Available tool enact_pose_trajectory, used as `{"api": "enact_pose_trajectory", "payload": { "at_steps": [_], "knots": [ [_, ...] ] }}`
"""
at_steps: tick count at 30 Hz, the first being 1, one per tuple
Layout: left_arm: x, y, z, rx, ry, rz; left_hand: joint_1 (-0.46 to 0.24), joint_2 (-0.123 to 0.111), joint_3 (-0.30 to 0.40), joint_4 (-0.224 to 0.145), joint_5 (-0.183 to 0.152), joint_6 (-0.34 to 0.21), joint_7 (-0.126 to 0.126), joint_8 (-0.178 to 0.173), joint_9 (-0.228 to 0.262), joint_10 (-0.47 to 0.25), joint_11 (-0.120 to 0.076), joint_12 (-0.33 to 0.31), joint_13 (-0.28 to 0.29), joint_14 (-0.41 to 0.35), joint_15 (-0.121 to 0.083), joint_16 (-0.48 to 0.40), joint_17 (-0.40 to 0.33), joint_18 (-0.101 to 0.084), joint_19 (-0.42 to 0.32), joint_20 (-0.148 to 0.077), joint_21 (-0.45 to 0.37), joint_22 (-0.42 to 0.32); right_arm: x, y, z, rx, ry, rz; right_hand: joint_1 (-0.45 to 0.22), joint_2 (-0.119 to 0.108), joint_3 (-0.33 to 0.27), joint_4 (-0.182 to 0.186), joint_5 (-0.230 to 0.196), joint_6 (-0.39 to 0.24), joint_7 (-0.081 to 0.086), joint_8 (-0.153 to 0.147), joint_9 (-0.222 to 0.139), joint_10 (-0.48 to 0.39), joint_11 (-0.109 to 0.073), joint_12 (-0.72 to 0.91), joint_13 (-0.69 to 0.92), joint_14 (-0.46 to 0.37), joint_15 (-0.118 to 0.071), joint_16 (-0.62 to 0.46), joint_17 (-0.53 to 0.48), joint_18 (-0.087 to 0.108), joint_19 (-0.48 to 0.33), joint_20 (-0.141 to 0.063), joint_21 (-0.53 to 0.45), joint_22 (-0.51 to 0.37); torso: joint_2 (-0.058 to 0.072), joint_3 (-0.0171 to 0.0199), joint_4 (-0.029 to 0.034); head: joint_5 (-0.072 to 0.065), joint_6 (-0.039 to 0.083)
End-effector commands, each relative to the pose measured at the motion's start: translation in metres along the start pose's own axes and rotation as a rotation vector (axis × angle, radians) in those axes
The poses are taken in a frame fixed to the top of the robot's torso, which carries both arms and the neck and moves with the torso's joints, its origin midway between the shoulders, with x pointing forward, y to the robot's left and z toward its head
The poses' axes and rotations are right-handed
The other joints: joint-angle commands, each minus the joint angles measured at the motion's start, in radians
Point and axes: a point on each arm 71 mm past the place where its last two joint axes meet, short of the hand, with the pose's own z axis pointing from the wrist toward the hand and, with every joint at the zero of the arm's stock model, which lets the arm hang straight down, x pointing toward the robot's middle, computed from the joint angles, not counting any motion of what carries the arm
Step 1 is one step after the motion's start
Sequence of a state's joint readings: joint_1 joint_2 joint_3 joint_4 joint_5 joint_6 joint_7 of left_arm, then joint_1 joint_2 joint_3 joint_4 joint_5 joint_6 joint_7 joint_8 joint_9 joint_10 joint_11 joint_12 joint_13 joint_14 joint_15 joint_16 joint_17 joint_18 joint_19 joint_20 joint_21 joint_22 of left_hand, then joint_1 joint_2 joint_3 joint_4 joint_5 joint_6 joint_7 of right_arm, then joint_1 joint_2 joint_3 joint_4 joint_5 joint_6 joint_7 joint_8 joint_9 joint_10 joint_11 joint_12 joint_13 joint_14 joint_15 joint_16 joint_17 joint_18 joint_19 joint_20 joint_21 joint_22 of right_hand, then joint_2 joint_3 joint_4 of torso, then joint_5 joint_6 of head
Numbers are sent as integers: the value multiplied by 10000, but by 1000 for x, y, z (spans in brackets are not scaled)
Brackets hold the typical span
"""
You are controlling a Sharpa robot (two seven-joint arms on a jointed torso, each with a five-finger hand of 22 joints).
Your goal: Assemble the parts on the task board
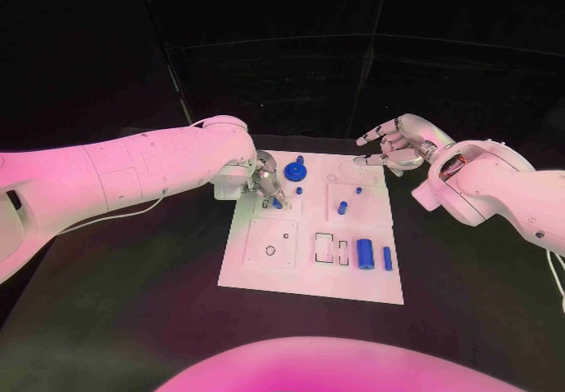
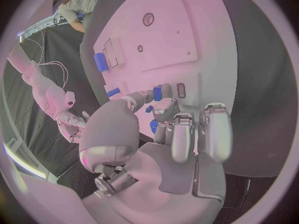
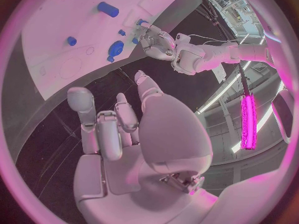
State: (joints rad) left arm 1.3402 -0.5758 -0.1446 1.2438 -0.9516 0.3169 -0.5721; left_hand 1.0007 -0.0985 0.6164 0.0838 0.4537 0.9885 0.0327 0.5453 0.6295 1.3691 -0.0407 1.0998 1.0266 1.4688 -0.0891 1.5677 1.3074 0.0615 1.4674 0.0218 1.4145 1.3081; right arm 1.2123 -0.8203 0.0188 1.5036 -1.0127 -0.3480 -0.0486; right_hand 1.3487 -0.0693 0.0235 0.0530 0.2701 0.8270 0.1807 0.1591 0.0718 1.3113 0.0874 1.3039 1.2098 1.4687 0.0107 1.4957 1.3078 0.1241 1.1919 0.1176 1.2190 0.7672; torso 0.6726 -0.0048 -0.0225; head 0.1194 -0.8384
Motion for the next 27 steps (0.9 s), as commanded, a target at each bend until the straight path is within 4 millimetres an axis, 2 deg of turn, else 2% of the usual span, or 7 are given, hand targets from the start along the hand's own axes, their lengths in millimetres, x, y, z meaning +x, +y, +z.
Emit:
{"api": "enact_pose_trajectory", "payload": {
  "at_steps": [1,15,22,27],
  "knots": [
    [2,-1,0,-20,301,5,-12,86,1733,-1776,65,94,4,-12,10,68,-10,22,-9,1020,-68,31,2634,-92,231,-79,-1,3,0,2,0,-100,53,10,-29,27,-66,7,16,23,-48,63,-3,44,-4,42,-5,640,-21,-23,925,193,-54,-33,-53,-16,0,-3,5,-6,-7],
    [1,-4,2,-106,376,49,-18,89,1730,-1775,85,98,5,-14,11,75,-9,33,2,1020,-68,31,2634,-92,231,-79,1,8,0,2,1,-111,56,13,-29,27,-66,7,16,23,-48,63,-3,44,-4,42,-5,640,-21,-23,925,193,-54,-33,-53,-16,3,4,-7,-31,-21],
    [1,-7,4,-220,744,338,-22,92,1728,-1772,93,100,6,-16,11,78,-9,38,7,1020,-68,31,2634,-96,236,-79,12,26,1,3,1,-111,66,16,-29,27,-66,7,16,23,-48,63,-3,44,-4,42,-5,640,-21,-23,925,193,-54,-33,-53,-16,0,-6,-2,-50,-69],
    [1,-7,5,-301,965,463,-24,95,1727,-1771,97,100,7,-18,11,76,-8,32,1,1020,-68,31,2634,-99,241,-79,22,42,1,2,1,-108,72,15,-29,27,-66,7,16,23,-48,63,-3,44,-4,42,-5,640,-21,-23,925,193,-54,-33,-53,-16,-1,2,-9,-51,-92]
  ]
}}
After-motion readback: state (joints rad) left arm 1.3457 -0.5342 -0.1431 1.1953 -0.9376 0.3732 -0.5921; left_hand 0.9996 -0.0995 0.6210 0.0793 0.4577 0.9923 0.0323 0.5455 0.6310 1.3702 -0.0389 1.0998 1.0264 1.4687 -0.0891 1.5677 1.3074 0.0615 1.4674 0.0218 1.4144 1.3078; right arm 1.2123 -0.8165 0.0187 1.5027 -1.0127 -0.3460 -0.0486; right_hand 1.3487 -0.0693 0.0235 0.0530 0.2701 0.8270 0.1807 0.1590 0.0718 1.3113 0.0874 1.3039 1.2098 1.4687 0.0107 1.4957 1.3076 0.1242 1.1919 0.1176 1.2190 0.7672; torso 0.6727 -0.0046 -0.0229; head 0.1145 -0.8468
